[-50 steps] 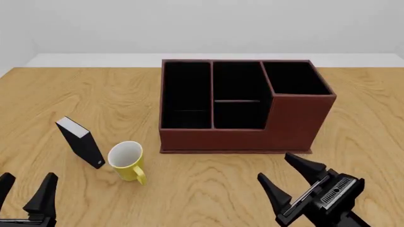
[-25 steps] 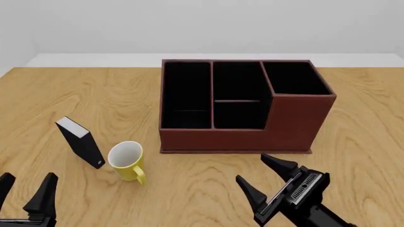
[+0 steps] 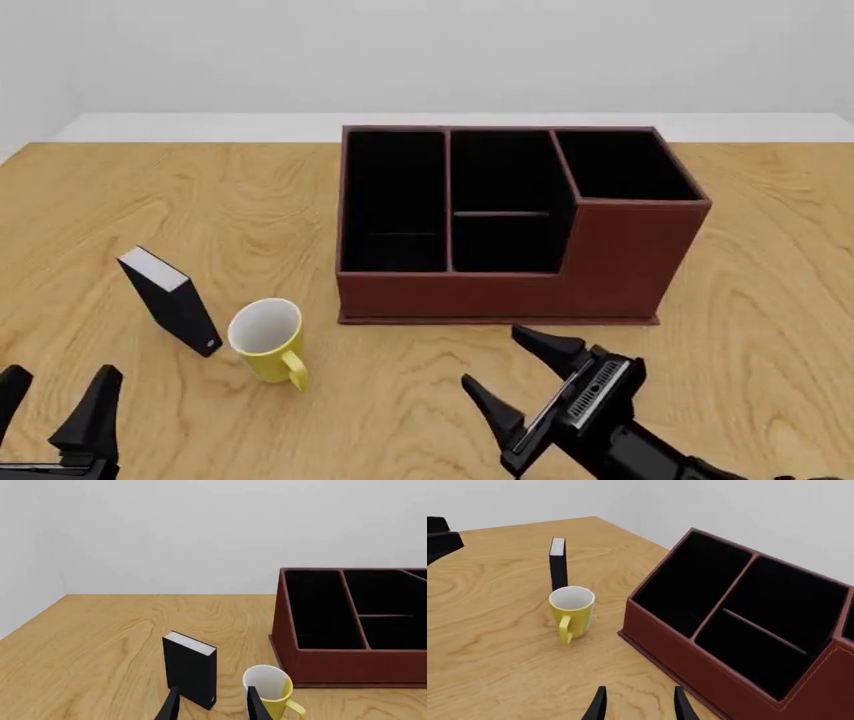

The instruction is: Pick up the yellow and white mug and place it to the right of the caddy.

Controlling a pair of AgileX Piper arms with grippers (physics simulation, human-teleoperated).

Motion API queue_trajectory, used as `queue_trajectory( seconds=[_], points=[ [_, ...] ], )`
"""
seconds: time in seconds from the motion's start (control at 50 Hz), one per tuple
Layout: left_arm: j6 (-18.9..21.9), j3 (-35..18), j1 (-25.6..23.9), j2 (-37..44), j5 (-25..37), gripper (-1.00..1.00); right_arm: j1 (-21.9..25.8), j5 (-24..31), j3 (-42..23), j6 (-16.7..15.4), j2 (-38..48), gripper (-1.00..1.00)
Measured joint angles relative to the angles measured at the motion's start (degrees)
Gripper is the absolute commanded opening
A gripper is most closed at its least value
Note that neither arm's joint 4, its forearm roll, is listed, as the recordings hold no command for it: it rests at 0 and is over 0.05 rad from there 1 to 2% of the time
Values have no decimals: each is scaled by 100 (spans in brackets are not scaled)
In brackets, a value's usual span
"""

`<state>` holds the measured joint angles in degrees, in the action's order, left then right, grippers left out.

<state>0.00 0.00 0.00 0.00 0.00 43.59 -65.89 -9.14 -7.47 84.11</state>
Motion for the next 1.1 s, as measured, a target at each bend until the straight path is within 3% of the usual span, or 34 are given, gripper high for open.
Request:
queue_trajectory(
  seconds=[1.1],
  points=[
    [0,0,0,0,0,100,853,202,-1726,-84,1898,100]
  ],
)
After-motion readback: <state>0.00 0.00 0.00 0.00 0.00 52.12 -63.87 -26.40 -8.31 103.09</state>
